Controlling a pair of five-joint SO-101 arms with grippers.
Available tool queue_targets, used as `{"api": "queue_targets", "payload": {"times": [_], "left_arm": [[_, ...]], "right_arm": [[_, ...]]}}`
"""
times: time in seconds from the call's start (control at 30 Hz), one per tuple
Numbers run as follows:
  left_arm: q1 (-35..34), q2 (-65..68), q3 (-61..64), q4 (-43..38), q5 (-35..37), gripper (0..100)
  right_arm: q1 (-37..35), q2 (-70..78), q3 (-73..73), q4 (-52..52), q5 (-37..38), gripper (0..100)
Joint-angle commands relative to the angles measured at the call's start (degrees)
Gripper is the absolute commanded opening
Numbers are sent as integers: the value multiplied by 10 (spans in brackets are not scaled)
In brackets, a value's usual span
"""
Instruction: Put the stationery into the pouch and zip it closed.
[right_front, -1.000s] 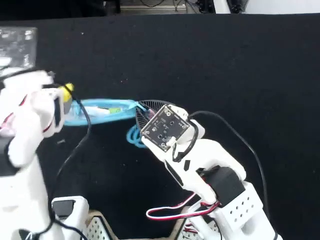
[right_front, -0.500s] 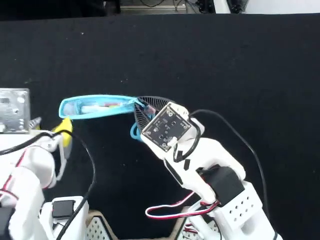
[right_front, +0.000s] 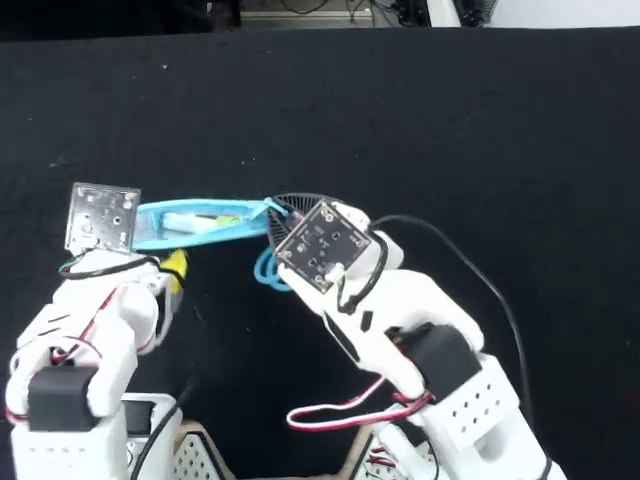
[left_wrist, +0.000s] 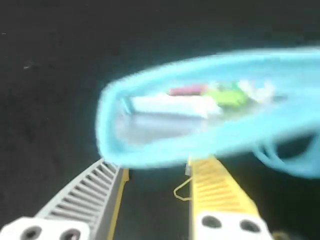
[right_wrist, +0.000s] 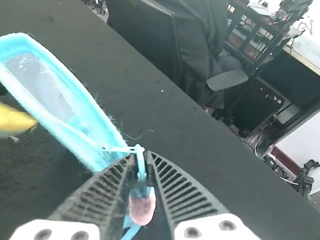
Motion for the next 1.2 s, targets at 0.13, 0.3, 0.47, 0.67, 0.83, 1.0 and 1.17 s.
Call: {"api": "queue_targets", "payload": {"times": [0.13,0.3,0.47,0.67,0.83,1.0,1.17], "left_arm": [[-51,-81,138,-256,20,185],[-15,-91,169,-320,50,188],[17,-91,203,-396,50,185],[11,-105,204,-376,76,188],[11,-144,211,-361,82,187],[15,-197,211,-360,82,186],[16,-217,211,-361,83,187]], "right_arm": [[-11,-56,-4,22,-1,11],[-12,-61,20,24,-2,11],[-39,-61,13,26,-4,11],[-85,-61,-13,69,-4,11],[-105,-61,-53,106,-4,11],[-105,-61,-86,115,-5,11],[-105,-56,-116,115,-5,11]]}}
